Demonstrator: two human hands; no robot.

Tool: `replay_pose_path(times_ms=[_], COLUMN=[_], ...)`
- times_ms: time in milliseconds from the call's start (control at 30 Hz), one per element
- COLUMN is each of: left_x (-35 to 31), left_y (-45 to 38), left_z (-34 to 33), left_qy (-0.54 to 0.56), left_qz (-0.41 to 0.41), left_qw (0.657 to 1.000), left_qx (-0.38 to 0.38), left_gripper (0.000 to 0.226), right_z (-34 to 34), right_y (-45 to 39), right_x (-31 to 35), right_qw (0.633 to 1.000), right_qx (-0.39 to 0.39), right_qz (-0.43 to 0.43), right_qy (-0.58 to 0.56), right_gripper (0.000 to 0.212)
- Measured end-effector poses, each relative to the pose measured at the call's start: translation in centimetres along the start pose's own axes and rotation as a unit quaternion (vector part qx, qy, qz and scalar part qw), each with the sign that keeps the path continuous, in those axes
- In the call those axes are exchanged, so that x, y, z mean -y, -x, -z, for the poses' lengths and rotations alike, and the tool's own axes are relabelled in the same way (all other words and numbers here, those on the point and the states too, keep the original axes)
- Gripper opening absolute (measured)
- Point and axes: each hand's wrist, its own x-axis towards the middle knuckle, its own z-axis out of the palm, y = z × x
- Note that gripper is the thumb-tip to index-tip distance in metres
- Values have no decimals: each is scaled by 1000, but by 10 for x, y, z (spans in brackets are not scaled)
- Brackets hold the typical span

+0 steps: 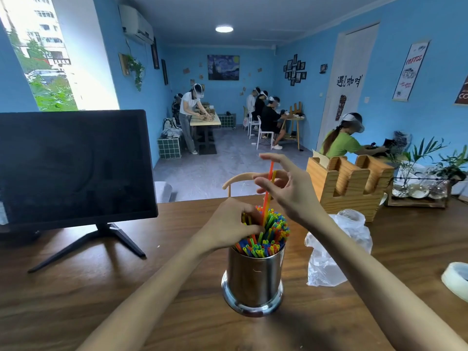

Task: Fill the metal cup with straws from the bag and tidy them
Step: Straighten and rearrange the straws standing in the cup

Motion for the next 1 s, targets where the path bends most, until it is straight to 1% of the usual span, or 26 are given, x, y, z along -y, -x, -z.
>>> replay_pose_path(times_ms=[67, 167, 200, 233, 367, 467, 533, 567, 600, 633, 667, 733, 800, 867, 1000], left_x=[2, 6, 8, 11, 16, 17, 15, 14, 13, 12, 11, 10, 10, 10, 9], left_y=[0, -2, -3, -3, 2, 3, 1, -1, -2, -2, -2, 0, 1, 1, 1], left_z=[0, 2, 3, 4, -2, -8, -8, -6, -5, -4, -4, -6, -9, -9, -9], left_qy=[10, 43, 55, 59, 62, 85, 116, 138, 164, 183, 189, 169, 114, 55, 32], left_qz=[1, 26, 39, 50, 64, 65, 60, 54, 45, 36, 29, 28, 37, 36, 29], left_qw=[1000, 999, 998, 996, 991, 977, 965, 962, 962, 967, 973, 985, 992, 996, 998], left_qx=[3, -4, -16, -31, -102, -186, -227, -229, -212, -175, -127, -30, 28, 54, 56], left_gripper=[9, 12, 11, 10, 8, 15, 19, 18, 14, 10, 12, 31, 41, 41, 39], right_z=[-3, -9, -10, -11, -6, -2, 0, 1, 4, 7, 11, 18, 21, 23, 25], right_y=[5, 18, 24, 28, 40, 39, 36, 36, 35, 34, 33, 29, 23, 19, 18], right_x=[-6, -18, -21, -25, -35, -40, -41, -41, -41, -41, -43, -48, -55, -61, -69], right_qw=[999, 994, 993, 991, 975, 955, 941, 937, 939, 945, 953, 965, 966, 962, 945], right_qx=[10, 44, 65, 89, 193, 261, 302, 315, 316, 300, 263, 172, 114, 102, 141], right_qz=[7, 23, 19, 10, -46, -84, -108, -122, -129, -131, -138, -174, -212, -243, -289], right_qy=[42, 94, 101, 104, 100, 111, 109, 91, 51, -1, -50, -98, -90, -67, -64], right_gripper=[47, 28, 24, 26, 50, 63, 86, 92, 83, 66, 53, 40, 30, 23, 22])
